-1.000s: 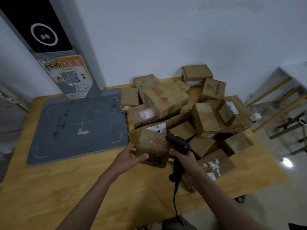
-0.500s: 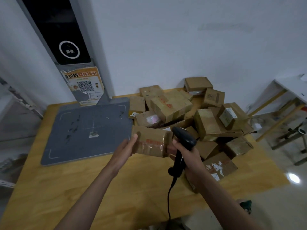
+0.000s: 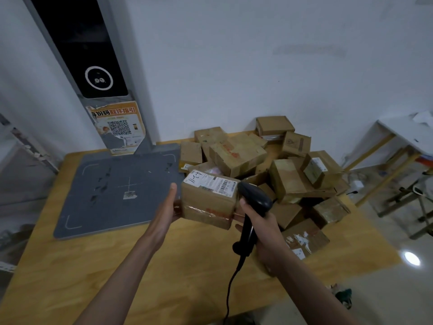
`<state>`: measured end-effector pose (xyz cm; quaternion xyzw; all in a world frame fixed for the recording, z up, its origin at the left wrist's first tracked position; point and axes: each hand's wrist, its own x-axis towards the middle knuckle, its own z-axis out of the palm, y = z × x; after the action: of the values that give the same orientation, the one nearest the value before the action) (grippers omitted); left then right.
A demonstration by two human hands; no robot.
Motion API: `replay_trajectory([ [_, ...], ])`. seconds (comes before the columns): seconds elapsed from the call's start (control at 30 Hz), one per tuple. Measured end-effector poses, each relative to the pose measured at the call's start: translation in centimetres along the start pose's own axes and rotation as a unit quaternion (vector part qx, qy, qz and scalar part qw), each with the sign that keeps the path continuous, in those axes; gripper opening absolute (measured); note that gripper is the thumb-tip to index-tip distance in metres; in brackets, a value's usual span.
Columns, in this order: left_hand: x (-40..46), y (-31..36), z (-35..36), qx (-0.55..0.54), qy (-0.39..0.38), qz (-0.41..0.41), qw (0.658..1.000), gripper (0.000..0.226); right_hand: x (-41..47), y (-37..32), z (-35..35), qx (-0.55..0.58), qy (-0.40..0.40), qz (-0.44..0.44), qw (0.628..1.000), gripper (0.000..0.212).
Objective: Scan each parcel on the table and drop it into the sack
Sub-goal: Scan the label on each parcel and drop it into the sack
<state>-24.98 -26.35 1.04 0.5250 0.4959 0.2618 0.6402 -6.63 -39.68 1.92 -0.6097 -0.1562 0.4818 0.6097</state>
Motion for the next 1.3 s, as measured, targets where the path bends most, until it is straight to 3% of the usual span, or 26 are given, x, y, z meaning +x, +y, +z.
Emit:
replay_trajectory([
  [0.1, -0.1, 0.1, 0.2, 0.018, 0.005, 0.006, 1.0, 0.05, 0.2, 0.4, -0.3, 0.005, 0.009, 0.016, 1.0, 0.036],
  [0.27, -0.2, -0.7, 0.0, 0.124, -0.032, 0.046, 0.991, 0.069, 0.3, 1.3, -0.5, 0.016, 0.029, 0.039, 0.999, 0.027],
  [0.37, 0.3, -1.4, -0.4, 0.176, -0.06, 0.083, 0.979, 0.089, 0.4, 1.6, -0.9, 0.023, 0.02, 0.049, 0.998, 0.037],
  [0.5, 0.6, -1.3, -0.8, 0.19, -0.07, 0.122, 0.972, 0.098, 0.9, 1.9, -1.4, 0.018, 0.03, 0.059, 0.998, 0.041],
  [0.67, 0.2, -0.7, -1.0, 0.328, -0.098, 0.125, 0.931, 0.128, 1.1, 1.9, -1.7, -0.021, 0.034, 0.062, 0.997, 0.031],
  [0.93, -0.3, 1.2, -0.7, 0.407, -0.055, 0.177, 0.894, 0.115, 1.0, 0.3, -1.7, -0.135, 0.002, -0.007, 0.991, 0.024],
  [1.07, 0.0, 1.9, -1.3, 0.421, -0.036, 0.195, 0.885, 0.117, 1.5, -1.1, -2.0, -0.261, 0.015, -0.055, 0.964, 0.012],
  [1.3, 0.4, 3.3, -3.4, 0.464, -0.022, 0.222, 0.857, 0.119, 1.4, -3.5, -1.7, -0.468, -0.044, -0.162, 0.868, 0.01],
])
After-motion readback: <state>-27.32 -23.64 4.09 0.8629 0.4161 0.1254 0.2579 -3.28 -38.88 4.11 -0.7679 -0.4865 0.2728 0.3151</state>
